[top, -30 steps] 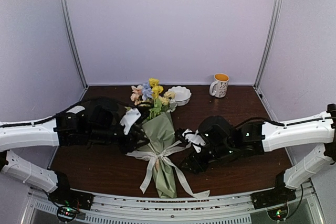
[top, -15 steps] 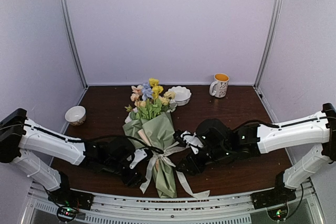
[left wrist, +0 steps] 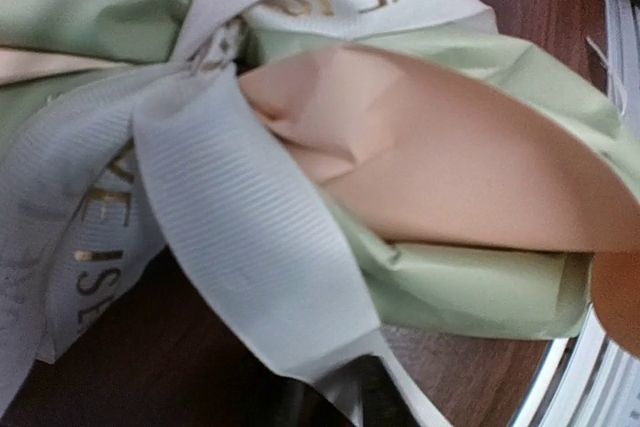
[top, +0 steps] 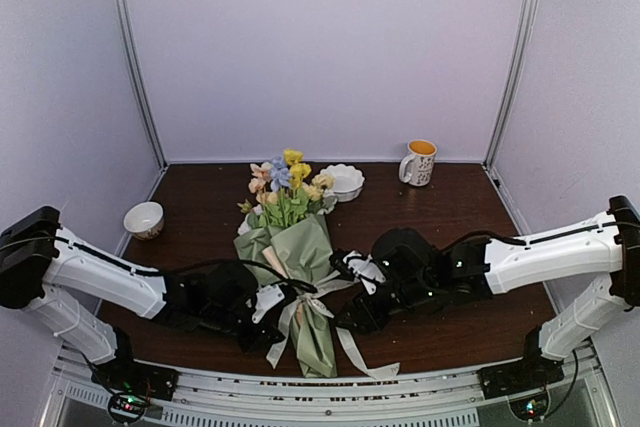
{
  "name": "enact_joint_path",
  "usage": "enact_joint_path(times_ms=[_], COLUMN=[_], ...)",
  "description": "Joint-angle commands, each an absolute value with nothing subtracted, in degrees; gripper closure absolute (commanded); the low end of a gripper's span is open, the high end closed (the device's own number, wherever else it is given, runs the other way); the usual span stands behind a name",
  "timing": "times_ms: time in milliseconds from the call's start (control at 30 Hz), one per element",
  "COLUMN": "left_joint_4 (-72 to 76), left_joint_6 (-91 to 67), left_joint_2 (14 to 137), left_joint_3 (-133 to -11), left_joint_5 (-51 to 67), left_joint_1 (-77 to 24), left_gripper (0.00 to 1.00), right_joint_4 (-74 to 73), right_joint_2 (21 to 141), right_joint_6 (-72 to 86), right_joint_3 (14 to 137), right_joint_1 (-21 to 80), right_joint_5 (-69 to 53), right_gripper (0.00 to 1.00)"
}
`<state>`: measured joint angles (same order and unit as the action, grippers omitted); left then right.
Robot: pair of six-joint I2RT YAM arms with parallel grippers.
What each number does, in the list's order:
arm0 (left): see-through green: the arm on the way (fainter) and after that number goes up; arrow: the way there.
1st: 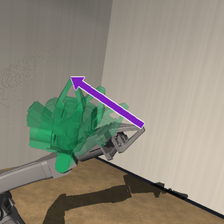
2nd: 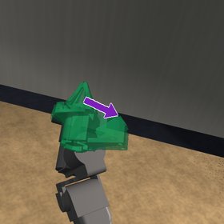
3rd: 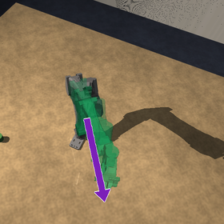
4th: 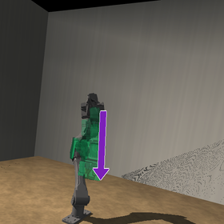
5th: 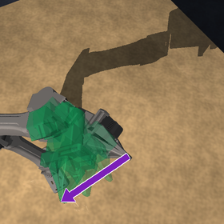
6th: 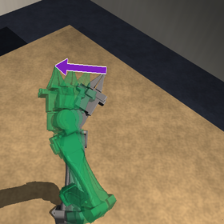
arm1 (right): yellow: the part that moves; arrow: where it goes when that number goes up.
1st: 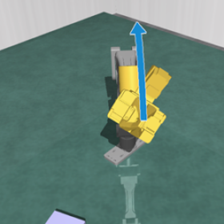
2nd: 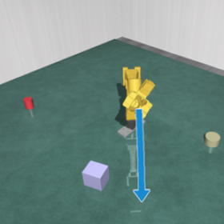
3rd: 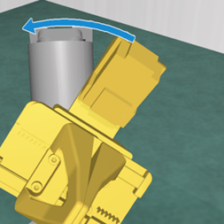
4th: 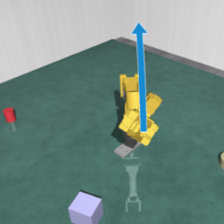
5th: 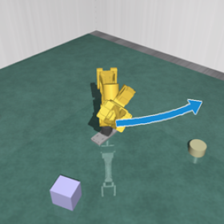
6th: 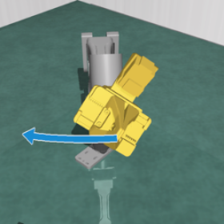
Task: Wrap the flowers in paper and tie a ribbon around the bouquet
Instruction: Tie the half-tied ribbon around the folded bouquet.
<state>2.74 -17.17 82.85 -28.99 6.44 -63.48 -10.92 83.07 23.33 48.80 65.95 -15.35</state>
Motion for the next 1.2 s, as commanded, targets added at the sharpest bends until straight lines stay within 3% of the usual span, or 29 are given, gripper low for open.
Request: enact_joint_path(times_ms=[0,33,333,367,467,533,600,733,800,867,1000,1167], left_joint_4=[5.8,5.9,7.5,7.7,9.0,10.9,10.8,8.9,9.1,9.3,7.5,7.3], left_joint_6=[-16.4,-16.3,-18.3,-18.3,-17.3,-17.1,-16.0,-14.7,-14.6,-14.6,-14.2,-17.1], left_joint_2=[83.1,83.0,75.7,75.2,76.3,78.5,82.1,85.7,85.4,85.2,85.2,78.9], left_joint_3=[-28.7,-28.7,-24.0,-23.7,-24.0,-24.4,-26.2,-29.4,-29.2,-29.1,-29.7,-25.2], left_joint_5=[8.7,8.7,7.9,7.5,7.2,7.4,9.7,10.6,10.3,10.2,11.6,11.0], left_joint_1=[-63.5,-63.4,-63.5,-63.5,-63.5,-63.5,-63.5,-63.4,-63.4,-63.4,-63.4,-63.4], left_gripper=[0.95,1.0,1.0,0.97,0.59,0.44,0.38,0.37,0.39,0.51,1.0,1.0], right_joint_4=[-9.4,-9.1,-6.3,-6.3,-6.0,-5.9,-5.9,-6.1,-6.1,-5.7,-5.3,-5.5], right_joint_2=[84.4,84.7,86.4,86.7,87.0,87.0,86.9,87.0,87.1,87.1,87.9,89.9], right_joint_6=[23.6,23.6,24.4,24.4,24.5,24.3,24.3,24.1,24.0,24.2,24.4,25.2], right_joint_3=[49.7,49.8,49.6,49.7,49.9,50.1,49.9,50.0,50.1,49.8,50.2,53.2], right_joint_1=[65.7,65.7,65.7,65.7,65.6,65.6,65.6,65.4,65.4,65.3,65.2,64.2], right_joint_5=[-17.3,-18.1,-21.4,-21.5,-21.4,-21.4,-21.4,-21.3,-21.4,-21.4,-21.6,-18.3], right_gripper=[0.43,0.43,0.43,0.43,0.43,0.43,0.43,0.43,0.43,0.43,0.43,0.44])
